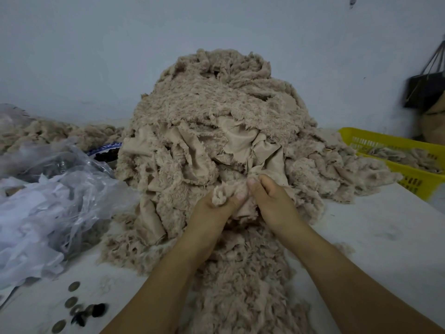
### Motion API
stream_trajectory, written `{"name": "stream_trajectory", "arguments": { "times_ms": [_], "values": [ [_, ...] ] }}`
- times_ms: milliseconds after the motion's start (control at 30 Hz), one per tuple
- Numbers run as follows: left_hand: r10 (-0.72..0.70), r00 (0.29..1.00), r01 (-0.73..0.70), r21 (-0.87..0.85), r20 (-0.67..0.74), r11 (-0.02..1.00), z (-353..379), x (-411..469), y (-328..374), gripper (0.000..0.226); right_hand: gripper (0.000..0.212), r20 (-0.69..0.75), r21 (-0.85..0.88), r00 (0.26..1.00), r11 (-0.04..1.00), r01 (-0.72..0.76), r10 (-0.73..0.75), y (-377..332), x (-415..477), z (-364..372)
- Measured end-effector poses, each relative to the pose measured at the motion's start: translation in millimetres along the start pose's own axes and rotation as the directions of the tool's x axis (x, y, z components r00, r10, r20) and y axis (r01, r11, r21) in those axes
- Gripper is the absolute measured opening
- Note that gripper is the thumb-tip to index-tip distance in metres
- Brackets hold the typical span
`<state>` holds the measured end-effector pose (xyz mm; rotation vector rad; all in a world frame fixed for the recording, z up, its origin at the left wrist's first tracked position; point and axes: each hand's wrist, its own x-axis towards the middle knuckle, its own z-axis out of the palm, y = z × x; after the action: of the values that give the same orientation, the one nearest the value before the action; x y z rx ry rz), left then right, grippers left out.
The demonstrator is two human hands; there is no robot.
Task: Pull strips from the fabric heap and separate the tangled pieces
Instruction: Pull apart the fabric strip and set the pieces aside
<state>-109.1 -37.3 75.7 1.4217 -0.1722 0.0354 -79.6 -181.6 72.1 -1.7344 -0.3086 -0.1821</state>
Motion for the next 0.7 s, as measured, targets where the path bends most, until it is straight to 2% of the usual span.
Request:
{"name": "stream_trajectory", "arguments": {
  "times_ms": [100,167,200,267,300,367,433,533,600,667,700],
  "values": [
    [-0.042,0.996,0.035,-0.093,-0.073,0.995,-3.1,1.5,0.5,0.039,0.036,0.062,0.034,0.998,0.999,0.000,-0.002,-0.7,-0.8,-2.4],
    [-0.039,0.996,0.033,-0.081,-0.075,0.996,-6.1,2.5,-0.1,0.033,0.030,0.112,0.049,0.994,0.999,-0.001,-0.004,0.5,-1.1,-2.2],
    [-0.030,0.997,0.026,-0.058,-0.075,0.998,-6.4,2.1,0.0,0.029,0.025,0.125,0.019,0.992,1.000,0.012,-0.014,1.2,-1.0,-1.6],
    [-0.002,0.995,0.005,0.034,-0.095,0.999,-5.4,1.0,-1.2,0.024,0.006,0.129,-0.159,0.990,0.985,0.071,-0.050,1.9,-0.2,-1.5],
    [0.030,0.994,-0.019,0.104,-0.104,0.994,-4.7,0.9,-1.4,0.021,0.011,0.119,-0.247,0.990,0.964,0.100,-0.072,1.8,0.5,-0.8],
    [0.116,0.989,-0.091,0.244,-0.088,0.966,-2.3,1.0,1.6,0.018,0.022,0.064,-0.306,0.994,0.947,0.102,-0.087,2.6,1.3,3.1],
    [0.188,0.981,-0.163,0.322,-0.049,0.933,0.7,-0.3,4.7,0.025,0.023,-0.001,-0.292,0.998,0.955,0.060,-0.063,2.8,2.4,7.6],
    [0.245,0.965,-0.263,0.373,0.096,0.890,9.0,-9.2,7.7,0.017,0.018,-0.172,-0.245,0.982,0.961,-0.125,0.084,8.0,13.0,-3.5],
    [0.254,0.960,-0.280,0.333,0.121,0.901,16.7,-13.0,6.1,0.019,0.022,-0.322,-0.191,0.936,0.958,-0.213,0.144,13.8,19.9,-24.9],
    [0.164,0.982,-0.150,0.134,-0.096,0.980,14.1,-8.8,11.5,0.027,0.023,-0.355,-0.174,0.925,0.963,-0.206,0.133,14.9,19.7,-34.2],
    [0.051,0.981,-0.063,-0.058,-0.187,0.996,9.7,-4.8,14.7,0.030,0.025,-0.335,-0.200,0.935,0.961,-0.190,0.115,14.7,18.0,-33.1]
  ]
}}
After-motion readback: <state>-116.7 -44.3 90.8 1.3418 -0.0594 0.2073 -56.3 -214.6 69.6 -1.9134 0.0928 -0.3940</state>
